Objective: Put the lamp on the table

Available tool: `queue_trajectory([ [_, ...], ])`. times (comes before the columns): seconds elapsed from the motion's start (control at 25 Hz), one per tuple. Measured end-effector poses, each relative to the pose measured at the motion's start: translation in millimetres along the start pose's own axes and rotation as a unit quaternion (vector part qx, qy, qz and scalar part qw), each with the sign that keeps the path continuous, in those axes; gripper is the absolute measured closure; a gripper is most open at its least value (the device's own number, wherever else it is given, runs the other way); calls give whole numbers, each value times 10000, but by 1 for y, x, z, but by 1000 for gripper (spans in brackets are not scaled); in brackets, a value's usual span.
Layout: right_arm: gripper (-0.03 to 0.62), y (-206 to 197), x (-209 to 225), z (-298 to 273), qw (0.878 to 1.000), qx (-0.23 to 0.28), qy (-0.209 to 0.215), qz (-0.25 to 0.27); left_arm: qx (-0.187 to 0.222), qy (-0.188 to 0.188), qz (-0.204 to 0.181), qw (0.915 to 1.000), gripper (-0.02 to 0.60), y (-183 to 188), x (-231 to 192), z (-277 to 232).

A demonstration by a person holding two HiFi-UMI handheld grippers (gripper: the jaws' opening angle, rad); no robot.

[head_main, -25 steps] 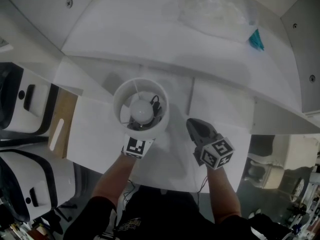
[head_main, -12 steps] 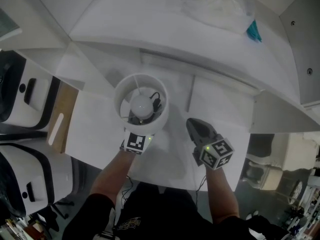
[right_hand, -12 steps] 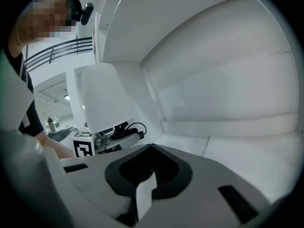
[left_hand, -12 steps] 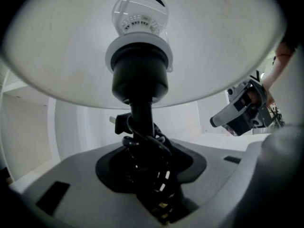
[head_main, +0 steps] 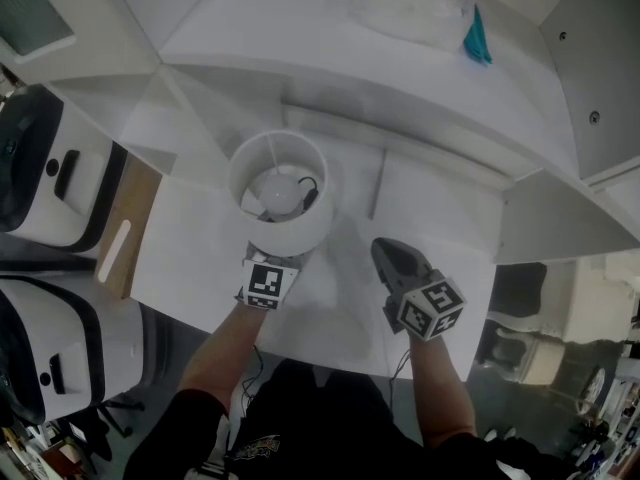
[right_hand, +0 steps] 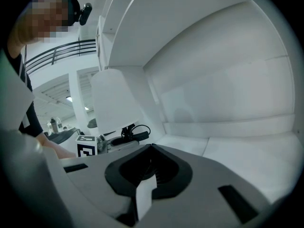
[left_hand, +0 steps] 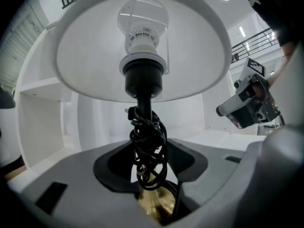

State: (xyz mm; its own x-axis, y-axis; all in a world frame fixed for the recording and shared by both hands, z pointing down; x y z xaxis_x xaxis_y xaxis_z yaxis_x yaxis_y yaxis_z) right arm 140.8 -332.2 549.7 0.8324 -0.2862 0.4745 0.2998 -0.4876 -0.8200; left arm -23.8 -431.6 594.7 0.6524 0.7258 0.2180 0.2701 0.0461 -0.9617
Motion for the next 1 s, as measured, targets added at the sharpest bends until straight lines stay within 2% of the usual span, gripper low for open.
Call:
queue_trajectory([
  [0.24,569,2,-8,19,9999,46,84,42,-232,258,166,9993,396,-8,4,17],
  [0.36,569,3,-10,30,9999,79,140,50,-318,392,375,9980,396,-10,9,32],
  [0.48,569,4,-14,42,9997,126,216,39,-406,485,575,9963,396,-5,17,50],
  [0.64,569,9,-27,60,9988,217,423,74,-512,531,607,9954,405,12,38,86],
  [0.84,568,7,-48,82,9971,229,700,163,-738,672,672,9927,563,37,62,127],
  [1.0,568,0,-64,105,9957,186,864,272,-760,517,945,9913,574,65,92,154],
])
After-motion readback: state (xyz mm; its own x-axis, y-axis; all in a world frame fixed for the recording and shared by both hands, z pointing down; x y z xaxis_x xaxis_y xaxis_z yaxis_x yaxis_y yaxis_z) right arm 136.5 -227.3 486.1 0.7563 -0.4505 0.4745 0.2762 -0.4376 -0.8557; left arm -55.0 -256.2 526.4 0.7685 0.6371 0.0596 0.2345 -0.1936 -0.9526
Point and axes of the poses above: the fingertips, and each gripper's own axes: z backward along the fingers, x to its right, y out of its top, the point moved 4 cm from there along z, backward along the fingers, and after that the axes turned 9 degrees about -z, right-handed, at the moved point
